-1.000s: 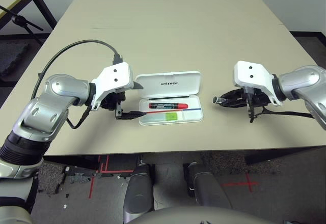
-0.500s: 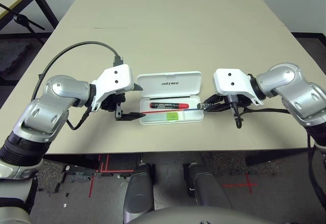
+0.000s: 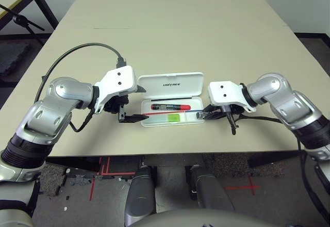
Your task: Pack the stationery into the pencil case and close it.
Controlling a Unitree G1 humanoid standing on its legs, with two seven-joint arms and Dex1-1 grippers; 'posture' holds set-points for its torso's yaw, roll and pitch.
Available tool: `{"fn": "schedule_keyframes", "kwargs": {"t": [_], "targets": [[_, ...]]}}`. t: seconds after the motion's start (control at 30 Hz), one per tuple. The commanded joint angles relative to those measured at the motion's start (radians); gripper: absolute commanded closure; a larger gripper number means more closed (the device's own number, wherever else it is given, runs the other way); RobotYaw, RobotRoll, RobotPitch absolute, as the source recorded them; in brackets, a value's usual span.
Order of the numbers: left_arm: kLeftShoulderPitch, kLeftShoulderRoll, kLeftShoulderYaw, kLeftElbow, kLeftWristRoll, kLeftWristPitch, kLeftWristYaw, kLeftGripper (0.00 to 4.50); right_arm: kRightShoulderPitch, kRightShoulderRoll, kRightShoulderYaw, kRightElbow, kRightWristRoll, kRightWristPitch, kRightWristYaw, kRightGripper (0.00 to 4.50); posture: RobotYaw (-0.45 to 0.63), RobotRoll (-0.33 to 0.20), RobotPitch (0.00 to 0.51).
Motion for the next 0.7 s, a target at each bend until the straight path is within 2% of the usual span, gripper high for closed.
{"fn": "schedule_keyframes", "kwargs": {"t": [0.03,0.33,0.53,0.7], "targets": [[0.003,0.004,-0.013,-0.019,0.011,0.008,0.005,0.00,-0.004,0.012,0.011,0.019,-0.015,-0.020,0.010,4.21,0.01,0.000,0.124],[0.006,0.003,-0.013,-0.019,0.015,0.009,0.007,0.00,-0.013,0.052,0.009,0.049,-0.041,-0.046,0.003,4.21,0.01,0.000,0.125],[0.011,0.004,-0.012,-0.020,0.018,0.009,0.008,0.00,-0.007,0.060,0.001,0.047,-0.045,-0.056,0.002,2.03,0.01,0.000,0.129],[0.019,0.007,-0.010,-0.018,0.019,0.007,0.007,0.00,-0.008,0.050,-0.032,0.037,-0.004,-0.038,0.021,0.15,0.01,0.000,0.133]]}}
